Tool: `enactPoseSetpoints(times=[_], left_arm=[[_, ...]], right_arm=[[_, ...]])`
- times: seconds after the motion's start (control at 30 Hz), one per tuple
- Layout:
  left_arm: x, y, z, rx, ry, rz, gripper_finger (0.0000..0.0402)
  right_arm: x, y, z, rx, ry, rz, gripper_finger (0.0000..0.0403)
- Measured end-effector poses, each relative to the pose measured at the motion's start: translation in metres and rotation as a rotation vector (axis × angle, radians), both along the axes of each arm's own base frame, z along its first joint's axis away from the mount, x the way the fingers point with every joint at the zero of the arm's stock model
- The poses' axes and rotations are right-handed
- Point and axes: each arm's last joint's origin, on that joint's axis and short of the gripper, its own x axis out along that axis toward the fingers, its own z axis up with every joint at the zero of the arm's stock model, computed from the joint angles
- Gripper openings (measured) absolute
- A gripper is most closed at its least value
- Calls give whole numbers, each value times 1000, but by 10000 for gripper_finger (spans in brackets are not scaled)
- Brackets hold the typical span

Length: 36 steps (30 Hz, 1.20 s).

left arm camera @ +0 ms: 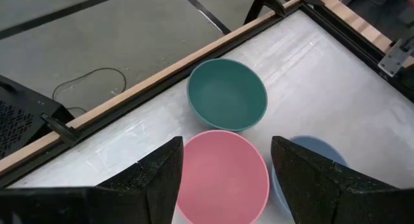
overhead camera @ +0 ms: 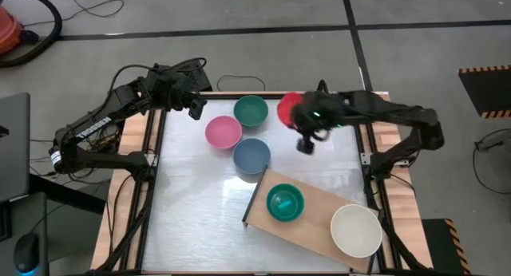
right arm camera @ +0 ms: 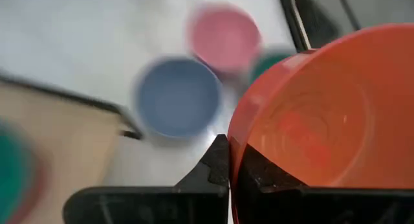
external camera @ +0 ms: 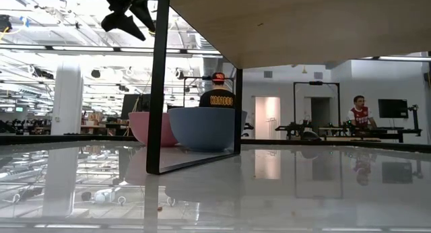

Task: Place and stack bowls onto a shelf
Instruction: Stack the transparent orange bowl on top of the transparent blue bowl on the shelf

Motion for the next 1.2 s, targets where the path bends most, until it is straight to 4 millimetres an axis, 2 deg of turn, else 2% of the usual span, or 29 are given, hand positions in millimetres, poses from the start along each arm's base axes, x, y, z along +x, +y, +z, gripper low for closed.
enactPoseSetpoints(times=[0.17,0.3,0.4,0.57,0.7,0.97,1.2], left_arm=[[0,0,0,0,0,0,219],[0,0,0,0,1,-1,219],[0,0,0,0,1,-1,219],[0,0,-1,-5,7,-1,219],[-1,-1,-2,-1,24,-11,219],[-1,-1,-2,2,27,-15,219],[-1,-1,-2,12,35,-24,219]], right_arm=[[-18,58,38,-114,-105,342,22],[-31,95,58,-107,-196,494,22],[-35,118,64,-97,-240,578,22],[-38,146,61,-43,-239,647,22],[-34,166,49,-14,-178,673,22],[-19,189,30,-13,-103,700,22],[-6,202,10,-12,-10,690,22]])
